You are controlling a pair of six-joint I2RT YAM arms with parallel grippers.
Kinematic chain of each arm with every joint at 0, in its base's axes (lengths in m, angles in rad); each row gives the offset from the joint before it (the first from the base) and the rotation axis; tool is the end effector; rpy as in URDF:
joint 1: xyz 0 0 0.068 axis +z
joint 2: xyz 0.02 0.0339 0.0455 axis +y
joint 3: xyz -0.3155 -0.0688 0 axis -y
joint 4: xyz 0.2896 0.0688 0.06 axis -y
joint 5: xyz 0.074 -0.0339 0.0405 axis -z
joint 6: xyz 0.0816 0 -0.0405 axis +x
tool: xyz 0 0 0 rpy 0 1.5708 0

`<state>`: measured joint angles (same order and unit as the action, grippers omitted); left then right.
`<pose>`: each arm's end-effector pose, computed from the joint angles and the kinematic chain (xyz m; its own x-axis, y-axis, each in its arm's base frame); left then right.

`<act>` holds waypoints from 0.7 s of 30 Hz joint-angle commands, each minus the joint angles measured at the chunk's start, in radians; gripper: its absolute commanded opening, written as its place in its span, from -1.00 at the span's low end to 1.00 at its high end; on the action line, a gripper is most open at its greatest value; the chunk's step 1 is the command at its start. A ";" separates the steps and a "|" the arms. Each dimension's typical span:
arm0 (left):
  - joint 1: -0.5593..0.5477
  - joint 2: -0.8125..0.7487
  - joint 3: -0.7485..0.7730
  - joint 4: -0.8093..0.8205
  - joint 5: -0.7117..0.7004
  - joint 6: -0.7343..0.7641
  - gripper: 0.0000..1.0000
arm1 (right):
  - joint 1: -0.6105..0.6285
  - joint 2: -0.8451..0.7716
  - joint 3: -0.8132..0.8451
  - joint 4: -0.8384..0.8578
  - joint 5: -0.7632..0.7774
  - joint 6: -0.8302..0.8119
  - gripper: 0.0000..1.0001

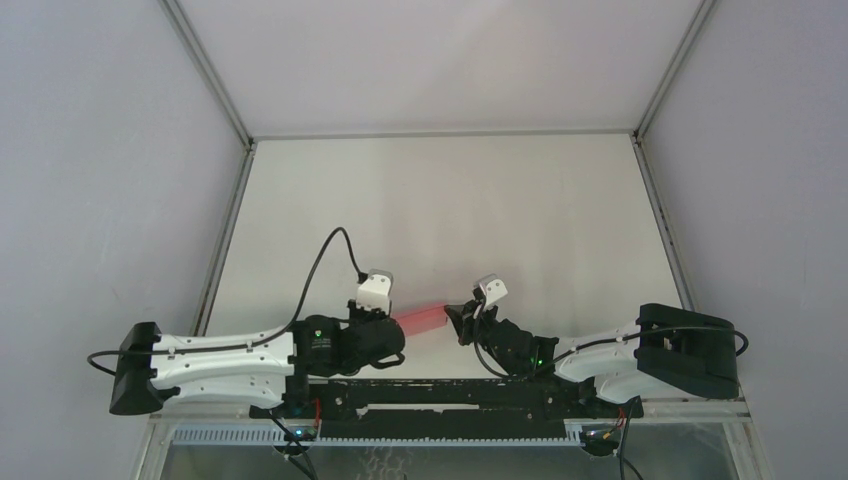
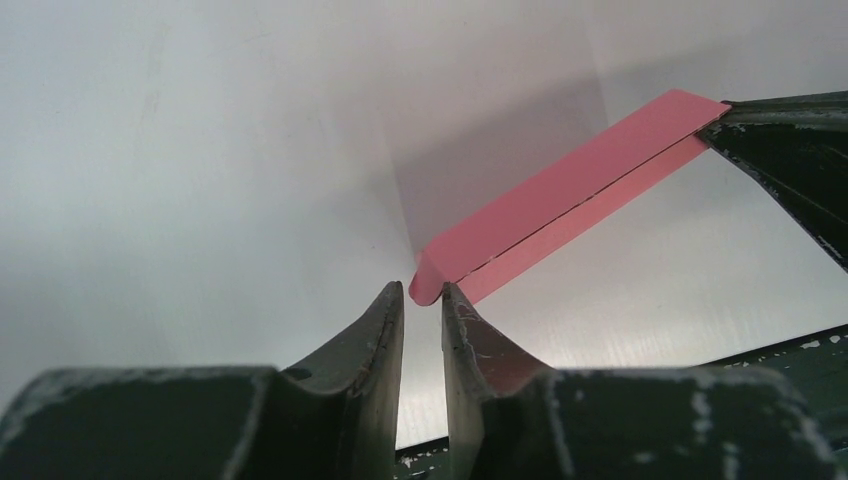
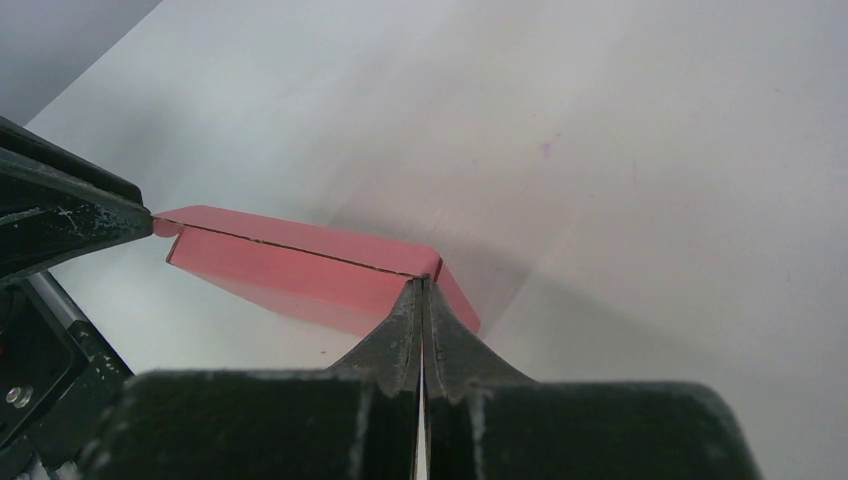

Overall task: Fold the paper box
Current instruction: Close the paper box at the center of the board.

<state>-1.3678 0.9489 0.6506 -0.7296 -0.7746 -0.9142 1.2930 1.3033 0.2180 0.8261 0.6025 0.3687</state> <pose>0.0960 -0.1834 0.2289 -0.6021 0.1175 -0.7897 0.2461 0.9683 -0.0436 0.1161 0.2386 0.1534 -0.2970 0.0414 -0.9540 -0.5736 0.7910 0.2129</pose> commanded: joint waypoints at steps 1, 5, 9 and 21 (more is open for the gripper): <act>0.009 0.006 -0.012 0.051 0.002 0.049 -0.49 | 0.015 0.008 0.002 -0.087 -0.001 0.005 -1.00; 0.013 0.011 -0.017 0.069 0.017 0.063 -0.47 | 0.014 0.010 0.006 -0.087 -0.001 0.005 -1.00; 0.020 0.024 -0.021 0.074 0.028 0.066 -0.47 | 0.014 0.011 0.005 -0.088 -0.003 0.003 -1.00; 0.034 0.024 -0.035 0.078 0.035 0.069 -0.54 | 0.014 0.012 0.003 -0.087 -0.001 0.008 -1.00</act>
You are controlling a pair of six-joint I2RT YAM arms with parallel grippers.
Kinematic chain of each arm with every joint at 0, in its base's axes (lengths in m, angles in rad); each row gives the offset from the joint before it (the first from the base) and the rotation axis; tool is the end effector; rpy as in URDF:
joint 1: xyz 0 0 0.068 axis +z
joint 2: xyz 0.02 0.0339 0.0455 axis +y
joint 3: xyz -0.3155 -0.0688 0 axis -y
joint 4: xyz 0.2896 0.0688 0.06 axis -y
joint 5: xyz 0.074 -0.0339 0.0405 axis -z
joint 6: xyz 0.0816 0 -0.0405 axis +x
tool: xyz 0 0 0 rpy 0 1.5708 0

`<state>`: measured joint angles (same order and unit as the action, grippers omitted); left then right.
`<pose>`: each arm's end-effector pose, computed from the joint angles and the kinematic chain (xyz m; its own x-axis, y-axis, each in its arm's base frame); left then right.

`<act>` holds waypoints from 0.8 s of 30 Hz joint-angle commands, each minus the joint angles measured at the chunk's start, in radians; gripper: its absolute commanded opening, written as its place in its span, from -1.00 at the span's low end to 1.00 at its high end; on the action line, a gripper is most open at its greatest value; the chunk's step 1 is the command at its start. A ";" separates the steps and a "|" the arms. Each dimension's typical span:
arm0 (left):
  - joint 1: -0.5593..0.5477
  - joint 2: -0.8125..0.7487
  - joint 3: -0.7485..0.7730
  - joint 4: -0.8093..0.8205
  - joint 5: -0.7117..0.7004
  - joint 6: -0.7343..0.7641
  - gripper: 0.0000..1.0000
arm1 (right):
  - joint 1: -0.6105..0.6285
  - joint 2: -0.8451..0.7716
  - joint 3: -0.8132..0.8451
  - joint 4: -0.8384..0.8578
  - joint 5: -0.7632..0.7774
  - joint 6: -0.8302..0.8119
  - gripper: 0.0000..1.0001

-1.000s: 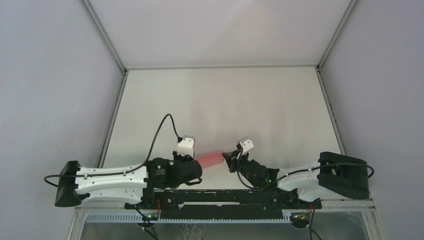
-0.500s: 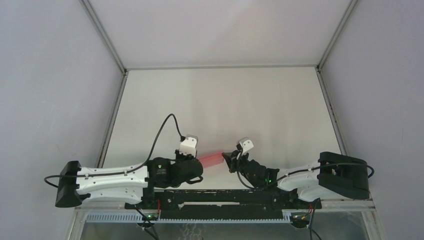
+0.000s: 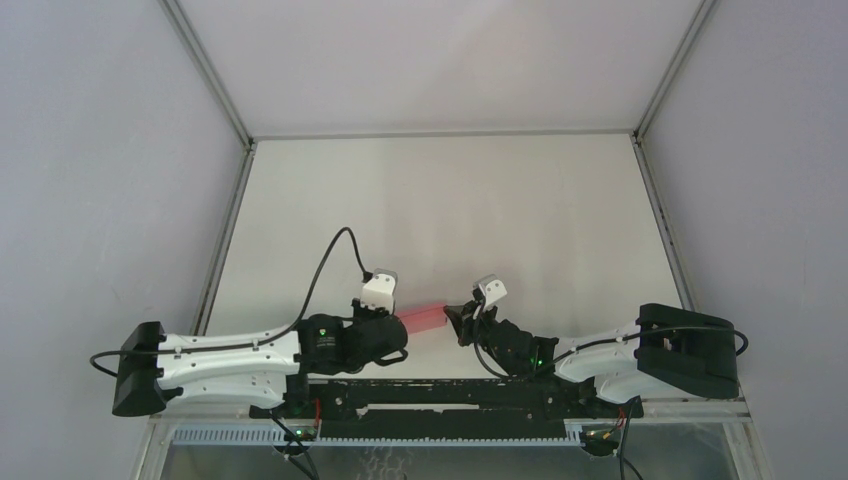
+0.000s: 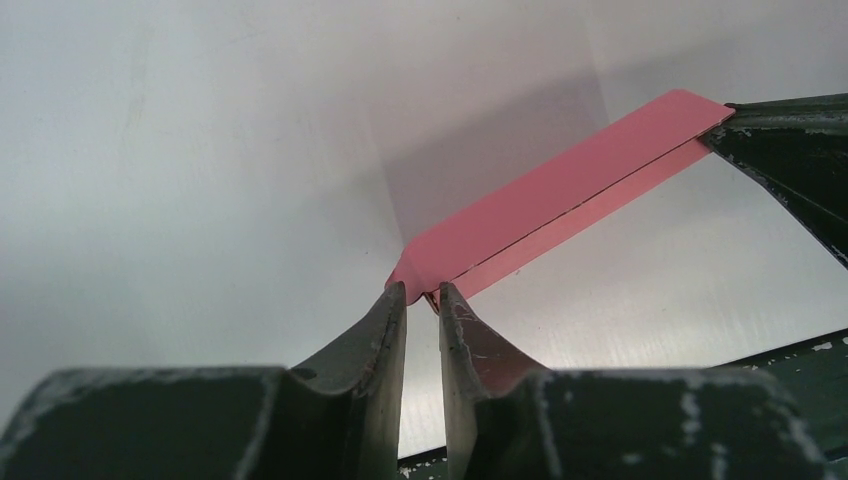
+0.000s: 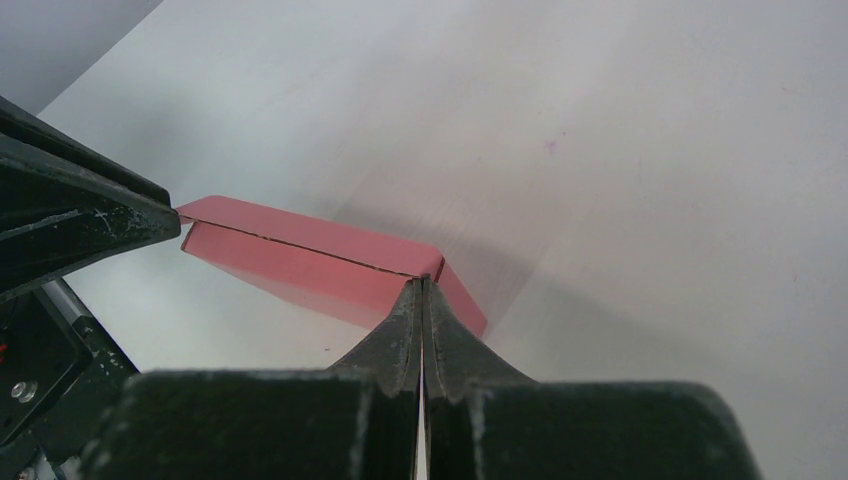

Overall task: Fold the paper box
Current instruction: Close the paper box at the center of the board.

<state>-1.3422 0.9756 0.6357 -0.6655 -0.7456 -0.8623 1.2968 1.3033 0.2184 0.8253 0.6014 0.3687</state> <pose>0.1010 -0.1900 0.2217 -0.6053 0.1399 -0.7836 0.2667 0.9632 -0.0341 0.1152 0.2392 0.1535 -0.2975 0.0396 -0.9539 -0.5774 0.7882 0.2129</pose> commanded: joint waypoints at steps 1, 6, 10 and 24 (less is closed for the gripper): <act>0.010 -0.004 -0.022 0.011 0.005 0.017 -0.54 | 0.010 0.012 0.001 -0.086 0.000 0.007 -1.00; 0.011 -0.030 -0.020 -0.004 0.002 0.022 -0.47 | 0.010 0.013 0.000 -0.082 0.000 0.009 -1.00; 0.012 -0.071 -0.028 -0.008 0.004 0.034 -0.40 | 0.011 0.014 0.000 -0.081 0.000 0.009 -1.00; 0.012 -0.054 -0.042 0.029 0.051 0.069 -0.43 | 0.010 0.017 0.001 -0.078 -0.005 0.009 -1.00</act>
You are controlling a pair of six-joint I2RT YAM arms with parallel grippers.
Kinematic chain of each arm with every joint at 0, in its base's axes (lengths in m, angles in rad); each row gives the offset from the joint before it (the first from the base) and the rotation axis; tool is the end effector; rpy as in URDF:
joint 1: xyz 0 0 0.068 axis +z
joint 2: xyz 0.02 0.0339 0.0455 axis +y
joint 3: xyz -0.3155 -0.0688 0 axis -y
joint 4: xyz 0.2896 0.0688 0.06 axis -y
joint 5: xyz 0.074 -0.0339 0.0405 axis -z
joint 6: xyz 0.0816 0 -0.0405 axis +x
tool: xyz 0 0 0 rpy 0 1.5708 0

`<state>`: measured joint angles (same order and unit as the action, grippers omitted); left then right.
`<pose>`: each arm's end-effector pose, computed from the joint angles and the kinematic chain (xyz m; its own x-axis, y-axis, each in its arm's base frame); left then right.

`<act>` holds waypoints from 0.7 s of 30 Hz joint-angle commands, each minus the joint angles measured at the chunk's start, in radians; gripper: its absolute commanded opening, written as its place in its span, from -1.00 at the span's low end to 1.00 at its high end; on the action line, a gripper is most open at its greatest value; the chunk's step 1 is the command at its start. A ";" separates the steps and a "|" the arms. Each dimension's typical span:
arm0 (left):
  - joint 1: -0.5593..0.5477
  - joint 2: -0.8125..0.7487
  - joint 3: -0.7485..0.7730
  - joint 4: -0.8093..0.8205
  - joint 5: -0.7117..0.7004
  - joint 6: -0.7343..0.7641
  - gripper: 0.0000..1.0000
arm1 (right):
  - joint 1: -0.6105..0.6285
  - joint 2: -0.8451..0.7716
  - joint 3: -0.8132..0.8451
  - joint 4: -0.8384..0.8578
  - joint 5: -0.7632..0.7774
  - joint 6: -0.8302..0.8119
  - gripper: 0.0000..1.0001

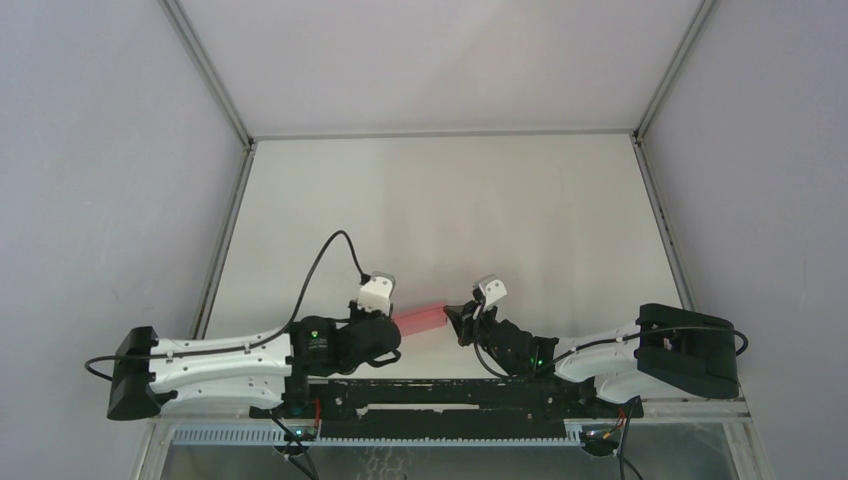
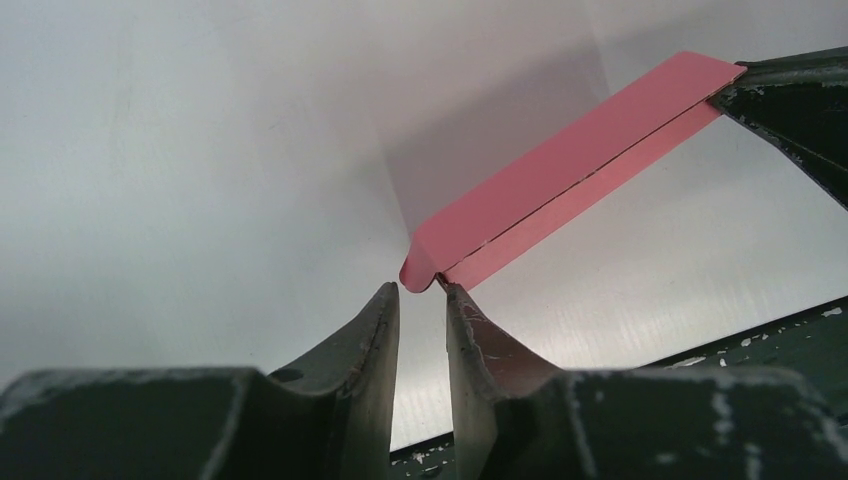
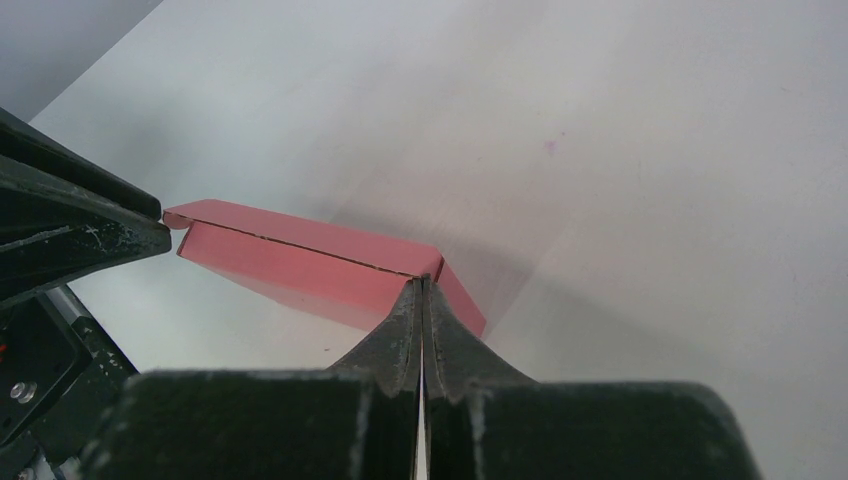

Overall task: Fold the paper box
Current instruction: Close the paper box at the center of the board.

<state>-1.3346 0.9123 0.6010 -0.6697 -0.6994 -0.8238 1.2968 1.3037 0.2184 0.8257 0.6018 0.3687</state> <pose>0.0971 -0.1791 0.2181 -0.6165 0.1622 -0.7704 0.3059 0.9510 -0.0446 0.1152 0.2392 0.1534 -0.2974 0.0397 -0.9539 -0.5771 0.7885 0.2128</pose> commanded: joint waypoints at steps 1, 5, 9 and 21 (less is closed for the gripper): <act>0.004 0.013 -0.007 0.035 0.003 0.032 -0.43 | 0.010 0.017 0.001 -0.079 -0.005 0.009 -1.00; 0.004 0.026 -0.006 0.040 -0.003 0.038 -0.45 | 0.011 0.019 0.002 -0.078 -0.006 0.009 -1.00; 0.006 0.026 -0.004 0.042 -0.011 0.044 -0.45 | 0.012 0.022 0.002 -0.076 -0.008 0.009 -1.00; 0.031 0.033 0.006 0.064 -0.018 0.083 -0.49 | 0.014 0.019 0.002 -0.075 -0.010 0.003 -1.00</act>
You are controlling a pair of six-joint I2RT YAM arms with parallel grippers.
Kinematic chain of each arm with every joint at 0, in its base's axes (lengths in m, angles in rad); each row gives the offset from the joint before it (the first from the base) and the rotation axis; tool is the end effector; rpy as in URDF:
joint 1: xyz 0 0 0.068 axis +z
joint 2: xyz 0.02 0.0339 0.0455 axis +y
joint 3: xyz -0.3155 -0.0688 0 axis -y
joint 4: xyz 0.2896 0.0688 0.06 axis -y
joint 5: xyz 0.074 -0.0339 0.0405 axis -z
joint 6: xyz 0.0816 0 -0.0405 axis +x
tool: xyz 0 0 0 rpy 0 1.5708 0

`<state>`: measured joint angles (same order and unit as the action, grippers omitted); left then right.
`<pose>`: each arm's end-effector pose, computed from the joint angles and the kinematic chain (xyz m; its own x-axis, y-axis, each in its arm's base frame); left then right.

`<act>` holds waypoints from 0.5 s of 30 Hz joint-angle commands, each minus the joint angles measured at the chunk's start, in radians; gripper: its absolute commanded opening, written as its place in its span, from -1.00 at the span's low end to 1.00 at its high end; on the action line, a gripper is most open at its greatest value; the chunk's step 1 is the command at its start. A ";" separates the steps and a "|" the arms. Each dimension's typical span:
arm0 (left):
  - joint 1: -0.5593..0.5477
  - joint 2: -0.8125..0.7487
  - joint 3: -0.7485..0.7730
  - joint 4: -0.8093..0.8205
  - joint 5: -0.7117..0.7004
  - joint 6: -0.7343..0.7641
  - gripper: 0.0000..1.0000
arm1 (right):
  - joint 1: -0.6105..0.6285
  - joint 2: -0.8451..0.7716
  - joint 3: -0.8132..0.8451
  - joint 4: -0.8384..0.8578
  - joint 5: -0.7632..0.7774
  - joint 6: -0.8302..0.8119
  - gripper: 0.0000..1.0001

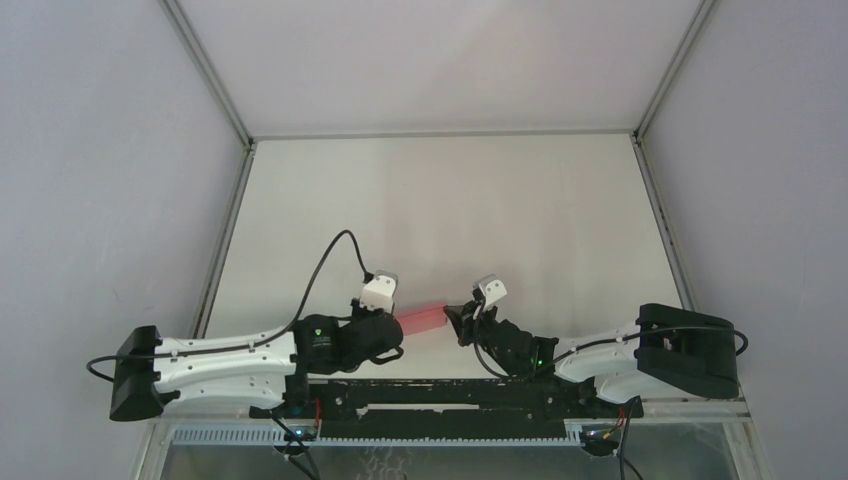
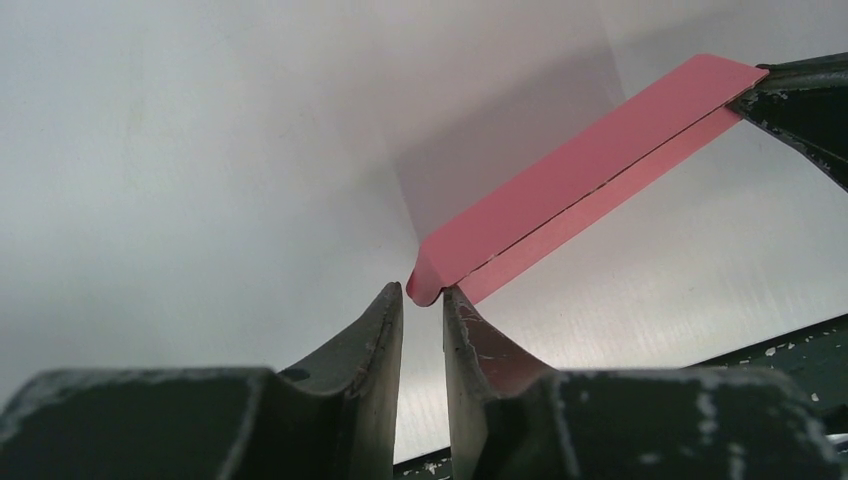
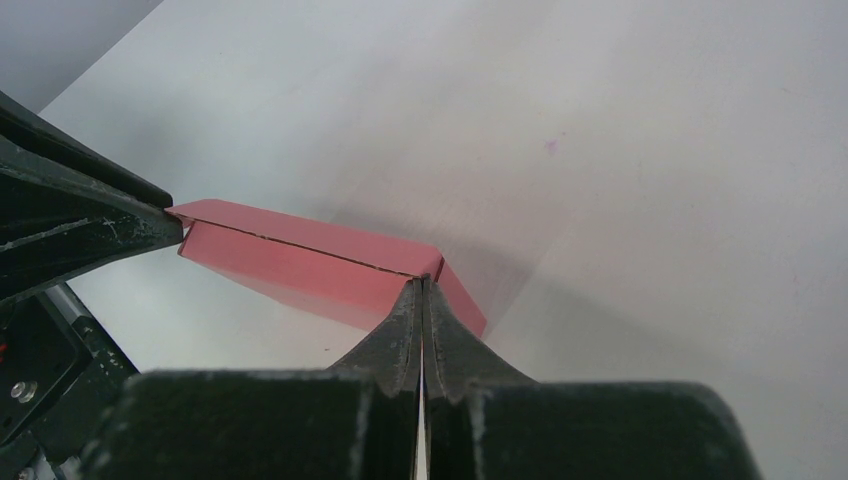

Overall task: Fold the paper box
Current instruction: Close the paper box at the center of the board.

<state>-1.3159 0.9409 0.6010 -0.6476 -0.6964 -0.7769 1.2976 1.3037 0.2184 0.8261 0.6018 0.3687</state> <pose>0.1017 -0.1827 0.2145 -0.6081 0.2007 -0.7681 0.3183 0.9480 -0.0043 0.1150 0.2393 0.1535 -0.2974 0.0398 -0.9539 -0.5778 0.7879 0.2130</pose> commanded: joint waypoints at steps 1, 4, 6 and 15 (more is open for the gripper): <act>0.015 0.007 0.007 0.044 -0.022 0.039 -0.49 | 0.013 0.017 0.002 -0.076 -0.010 0.003 -1.00; 0.019 0.009 0.011 0.051 -0.022 0.047 -0.52 | 0.013 0.021 0.002 -0.076 -0.011 0.003 -1.00; 0.022 0.011 0.012 0.057 -0.018 0.055 -0.53 | 0.013 0.020 0.002 -0.075 -0.011 0.004 -1.00; 0.031 0.023 0.017 0.066 -0.013 0.065 -0.59 | 0.013 0.024 0.003 -0.073 -0.014 -0.001 -1.00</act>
<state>-1.2930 0.9646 0.6010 -0.6106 -0.6956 -0.7322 1.2980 1.3056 0.2184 0.8272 0.6014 0.3687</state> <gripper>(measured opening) 0.211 0.006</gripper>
